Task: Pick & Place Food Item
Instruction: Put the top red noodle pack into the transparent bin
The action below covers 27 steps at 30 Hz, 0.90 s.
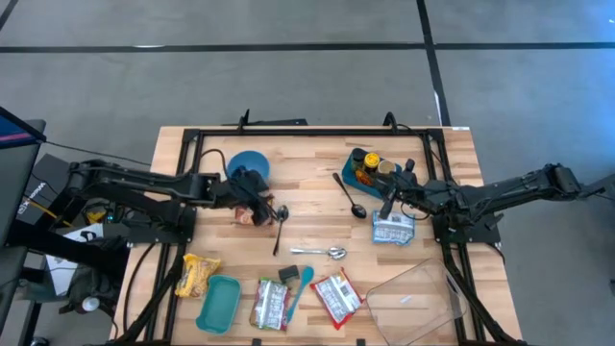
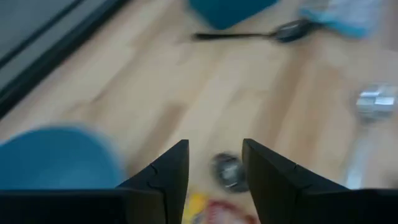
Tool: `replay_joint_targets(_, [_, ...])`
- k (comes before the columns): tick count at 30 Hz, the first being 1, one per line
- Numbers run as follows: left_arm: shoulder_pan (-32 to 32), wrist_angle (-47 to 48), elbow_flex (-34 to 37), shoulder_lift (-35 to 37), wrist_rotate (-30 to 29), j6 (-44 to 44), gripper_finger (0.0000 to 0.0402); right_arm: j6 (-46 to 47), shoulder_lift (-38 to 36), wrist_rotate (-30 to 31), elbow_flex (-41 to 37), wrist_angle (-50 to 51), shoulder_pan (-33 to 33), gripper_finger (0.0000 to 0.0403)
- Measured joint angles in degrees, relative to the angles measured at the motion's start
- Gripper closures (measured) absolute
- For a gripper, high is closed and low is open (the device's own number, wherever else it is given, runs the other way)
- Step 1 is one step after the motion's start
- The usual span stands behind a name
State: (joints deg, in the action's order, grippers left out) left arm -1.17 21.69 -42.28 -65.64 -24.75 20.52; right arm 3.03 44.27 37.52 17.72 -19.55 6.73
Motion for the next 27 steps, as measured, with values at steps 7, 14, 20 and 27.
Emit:
replay_joint_targets(7, [0.0,9.66,0.02,0.78,-10.72,7.31,0.0259,0.02,0.0,0.0,0.0,0.24,-0.01,0.0321])
replay_joint_targets(14, [0.0,17.95,0.02,0.78,-13.11,14.08,0.0259,0.07,0.0,0.0,0.0,0.44,-0.01,0.0321])
replay_joint_targets(20, [0.04,20.76,2.84,1.0,-13.65,18.96,0.0259,0.17,0.0,-0.01,0.0,0.68,-0.01,0.0321])
replay_joint_targets(27, [0.13,20.38,8.98,4.54,-10.95,24.31,0.0259,1.49,0.01,-0.02,0.0,0.98,-0.01,0.0321])
